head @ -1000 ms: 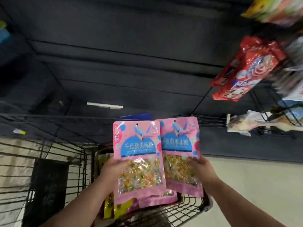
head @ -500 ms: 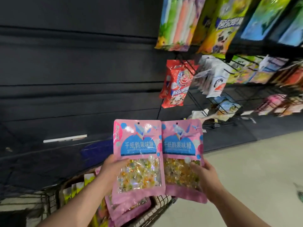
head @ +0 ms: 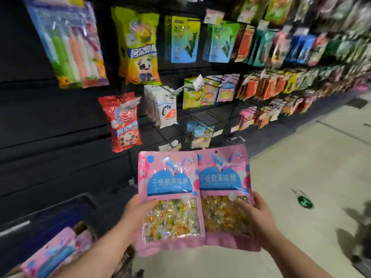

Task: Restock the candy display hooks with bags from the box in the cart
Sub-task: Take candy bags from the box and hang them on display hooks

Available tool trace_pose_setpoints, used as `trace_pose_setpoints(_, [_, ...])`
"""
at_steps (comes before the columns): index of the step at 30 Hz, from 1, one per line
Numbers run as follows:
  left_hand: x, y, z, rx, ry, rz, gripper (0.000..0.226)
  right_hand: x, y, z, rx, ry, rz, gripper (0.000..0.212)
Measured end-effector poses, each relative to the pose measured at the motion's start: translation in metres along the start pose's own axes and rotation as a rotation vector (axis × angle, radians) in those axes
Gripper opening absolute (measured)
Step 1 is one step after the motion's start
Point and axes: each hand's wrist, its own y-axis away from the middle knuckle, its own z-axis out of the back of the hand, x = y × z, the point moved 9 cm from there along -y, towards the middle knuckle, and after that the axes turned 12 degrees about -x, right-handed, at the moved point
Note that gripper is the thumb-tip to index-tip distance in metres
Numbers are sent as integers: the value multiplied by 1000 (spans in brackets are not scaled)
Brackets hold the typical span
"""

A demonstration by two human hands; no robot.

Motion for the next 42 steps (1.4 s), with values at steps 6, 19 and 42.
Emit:
trace_pose_setpoints(6, [-4, 31, -123, 88, -40, -32, 23, 24, -39, 116, -81, -82, 58, 23])
trace_pose_setpoints(19, [-54, 41, -257, 199, -57, -133, 27, 54, -117, 206, -184, -170, 91, 27])
trace_pose_setpoints(42, [-126, -121, -534, 377, -100, -138, 24, 138, -357, 278, -417, -122, 115, 24])
